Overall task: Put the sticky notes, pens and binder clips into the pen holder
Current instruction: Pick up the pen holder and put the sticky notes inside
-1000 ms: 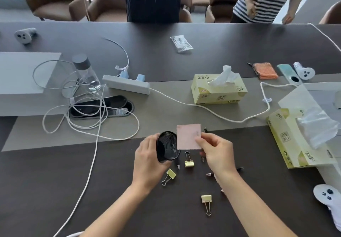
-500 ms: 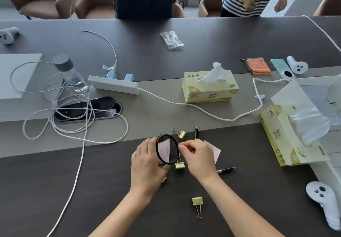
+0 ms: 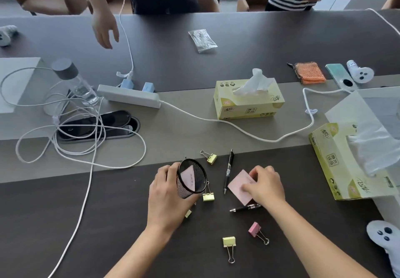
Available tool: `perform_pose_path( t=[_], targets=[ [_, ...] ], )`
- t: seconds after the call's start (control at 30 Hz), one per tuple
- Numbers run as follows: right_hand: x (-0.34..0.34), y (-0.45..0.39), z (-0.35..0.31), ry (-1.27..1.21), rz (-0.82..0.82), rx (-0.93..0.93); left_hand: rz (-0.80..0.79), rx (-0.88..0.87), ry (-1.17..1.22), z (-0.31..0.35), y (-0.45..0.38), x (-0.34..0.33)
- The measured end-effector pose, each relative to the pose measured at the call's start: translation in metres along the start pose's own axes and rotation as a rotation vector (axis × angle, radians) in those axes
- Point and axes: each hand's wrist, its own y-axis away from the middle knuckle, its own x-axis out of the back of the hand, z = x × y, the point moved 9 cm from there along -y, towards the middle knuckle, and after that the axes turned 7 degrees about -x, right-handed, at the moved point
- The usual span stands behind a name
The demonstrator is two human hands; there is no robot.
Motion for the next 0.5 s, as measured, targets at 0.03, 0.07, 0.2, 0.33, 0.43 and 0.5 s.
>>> perform_pose_path(
  t=[0.03, 0.07, 0.2, 0.33, 0.43, 0.5],
  targets=[
    [0.003, -0.002, 0.004, -0.107, 0.002, -0.029, 0.004, 0.010, 0.028, 0.000, 0.001, 0.001],
    [0.008, -0.003, 0.008, -0.223, 0.010, -0.050, 0.004, 0.025, 0.058, -0.001, 0.002, 0.001],
    [0.027, 0.004, 0.017, -0.758, -0.070, -0.126, -0.026, 0.055, 0.107, -0.001, 0.004, 0.001],
    [0.051, 0.036, -0.021, -1.010, -0.138, -0.032, -0.041, -0.049, 0.071, 0.012, 0.001, 0.003],
    [0.048, 0.063, -0.054, -1.066, -0.187, 0.027, -0.053, -0.089, 0.080, 0.020, 0.001, 0.005],
    [0.040, 0.079, -0.071, -1.016, -0.184, 0.056, -0.036, -0.098, 0.101, 0.023, 0.003, 0.008]
  ],
)
